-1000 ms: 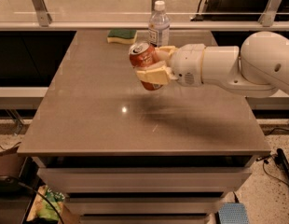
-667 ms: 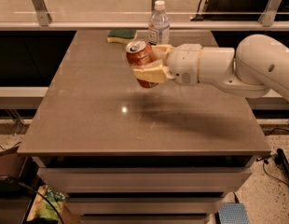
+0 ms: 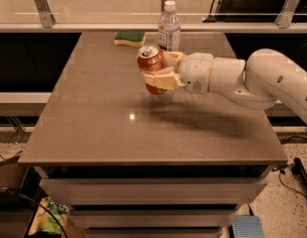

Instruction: Place coke can upright

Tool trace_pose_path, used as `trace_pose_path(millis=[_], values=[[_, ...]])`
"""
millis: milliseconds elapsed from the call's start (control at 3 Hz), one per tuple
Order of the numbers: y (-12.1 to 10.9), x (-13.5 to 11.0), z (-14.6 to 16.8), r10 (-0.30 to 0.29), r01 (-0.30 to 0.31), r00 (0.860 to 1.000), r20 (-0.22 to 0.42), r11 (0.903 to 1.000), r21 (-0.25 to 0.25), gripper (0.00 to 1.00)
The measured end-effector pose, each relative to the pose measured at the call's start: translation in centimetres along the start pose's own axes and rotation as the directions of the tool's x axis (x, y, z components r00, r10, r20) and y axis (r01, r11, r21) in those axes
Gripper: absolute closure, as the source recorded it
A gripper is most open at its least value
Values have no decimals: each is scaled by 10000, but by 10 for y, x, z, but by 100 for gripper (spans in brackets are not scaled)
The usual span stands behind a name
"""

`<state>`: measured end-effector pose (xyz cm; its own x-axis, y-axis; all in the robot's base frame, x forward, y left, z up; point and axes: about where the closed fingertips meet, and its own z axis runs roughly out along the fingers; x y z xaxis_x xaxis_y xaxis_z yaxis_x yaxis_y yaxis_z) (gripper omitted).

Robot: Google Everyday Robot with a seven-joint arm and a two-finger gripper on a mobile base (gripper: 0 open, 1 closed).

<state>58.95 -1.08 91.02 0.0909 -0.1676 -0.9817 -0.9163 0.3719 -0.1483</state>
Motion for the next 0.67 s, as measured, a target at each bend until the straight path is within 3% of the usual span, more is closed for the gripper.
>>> trace_pose_path(millis=[667], values=[[-13, 34, 4, 1061, -1062, 9942, 183, 9943, 37, 100]])
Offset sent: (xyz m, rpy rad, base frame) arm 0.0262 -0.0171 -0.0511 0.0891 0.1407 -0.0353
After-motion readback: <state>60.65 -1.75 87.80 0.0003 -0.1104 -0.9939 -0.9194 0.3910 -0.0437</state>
